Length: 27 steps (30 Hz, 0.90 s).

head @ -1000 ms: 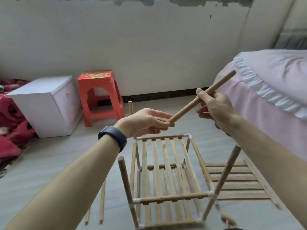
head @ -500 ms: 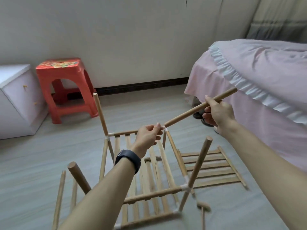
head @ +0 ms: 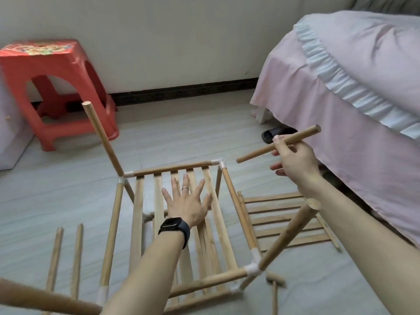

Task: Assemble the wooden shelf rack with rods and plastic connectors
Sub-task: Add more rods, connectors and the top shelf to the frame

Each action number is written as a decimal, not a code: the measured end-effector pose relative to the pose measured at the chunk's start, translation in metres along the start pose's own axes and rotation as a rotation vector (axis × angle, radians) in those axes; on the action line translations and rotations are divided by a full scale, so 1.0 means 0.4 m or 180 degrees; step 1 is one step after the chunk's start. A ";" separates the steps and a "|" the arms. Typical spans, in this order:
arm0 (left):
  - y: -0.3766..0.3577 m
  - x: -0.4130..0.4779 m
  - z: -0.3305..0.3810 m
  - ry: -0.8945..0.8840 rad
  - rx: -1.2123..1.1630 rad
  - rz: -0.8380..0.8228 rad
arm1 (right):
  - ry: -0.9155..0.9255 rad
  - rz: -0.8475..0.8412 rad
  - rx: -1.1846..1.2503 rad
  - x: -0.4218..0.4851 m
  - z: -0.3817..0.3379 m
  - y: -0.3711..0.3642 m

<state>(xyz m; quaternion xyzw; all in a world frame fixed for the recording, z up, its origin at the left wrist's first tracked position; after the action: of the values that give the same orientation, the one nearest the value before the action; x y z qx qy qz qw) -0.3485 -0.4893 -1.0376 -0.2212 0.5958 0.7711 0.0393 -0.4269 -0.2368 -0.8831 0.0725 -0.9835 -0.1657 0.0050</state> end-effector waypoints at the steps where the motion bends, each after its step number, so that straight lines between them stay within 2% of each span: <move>1: -0.012 0.002 -0.005 -0.0008 -0.0049 0.0039 | 0.0010 -0.0023 -0.0039 0.014 0.006 -0.017; 9: -0.043 -0.020 -0.013 -0.0135 0.0022 0.0075 | 0.0144 -0.0018 -0.0531 0.091 0.015 -0.141; 17: -0.054 -0.038 -0.014 -0.0211 -0.0054 0.0046 | 0.0615 0.0004 -0.1702 0.110 -0.057 -0.176; 27: -0.054 -0.036 -0.013 -0.0211 -0.0082 0.0090 | 0.0777 0.0010 -0.1704 0.129 -0.076 -0.197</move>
<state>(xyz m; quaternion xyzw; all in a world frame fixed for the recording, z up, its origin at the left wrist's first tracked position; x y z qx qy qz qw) -0.3268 -0.4851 -1.0526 -0.1876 0.5872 0.7861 0.0452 -0.4660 -0.3279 -0.8810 0.0864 -0.8971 -0.4092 0.1425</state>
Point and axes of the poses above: each hand's wrist, its own x-axis towards the middle knuckle, its own y-axis out of the back of the hand, z = x × y, the point moved 6 cm from there along x, towards the middle knuckle, and after that the axes turned 12 degrees about -z, right-handed, at the moved point
